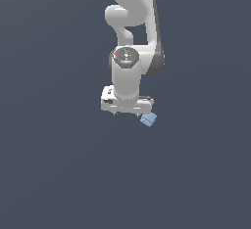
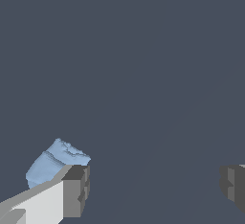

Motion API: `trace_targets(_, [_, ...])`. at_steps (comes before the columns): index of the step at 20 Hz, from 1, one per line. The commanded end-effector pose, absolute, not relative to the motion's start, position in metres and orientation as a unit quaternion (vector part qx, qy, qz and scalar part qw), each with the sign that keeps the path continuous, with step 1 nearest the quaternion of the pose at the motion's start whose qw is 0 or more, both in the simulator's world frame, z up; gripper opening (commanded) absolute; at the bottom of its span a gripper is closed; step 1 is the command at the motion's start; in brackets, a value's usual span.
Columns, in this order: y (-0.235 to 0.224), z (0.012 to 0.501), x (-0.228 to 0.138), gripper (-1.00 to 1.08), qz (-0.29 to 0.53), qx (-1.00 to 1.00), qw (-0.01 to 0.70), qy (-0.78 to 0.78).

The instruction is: Pick up the object and move it to a goal position.

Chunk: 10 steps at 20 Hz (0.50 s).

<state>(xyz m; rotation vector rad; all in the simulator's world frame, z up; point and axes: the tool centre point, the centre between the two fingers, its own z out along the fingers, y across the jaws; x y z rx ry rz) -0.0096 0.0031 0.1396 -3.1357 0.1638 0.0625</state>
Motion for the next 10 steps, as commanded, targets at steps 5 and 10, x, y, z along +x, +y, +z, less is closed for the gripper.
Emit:
trace_targets(5, [0.024,0.129,-0.015,1.0,0.017,-0.995,0.0,0.096])
trace_targets(10, [0.046,0.119,-0.022,1.0,0.014,-0.99,-0.001,0.143])
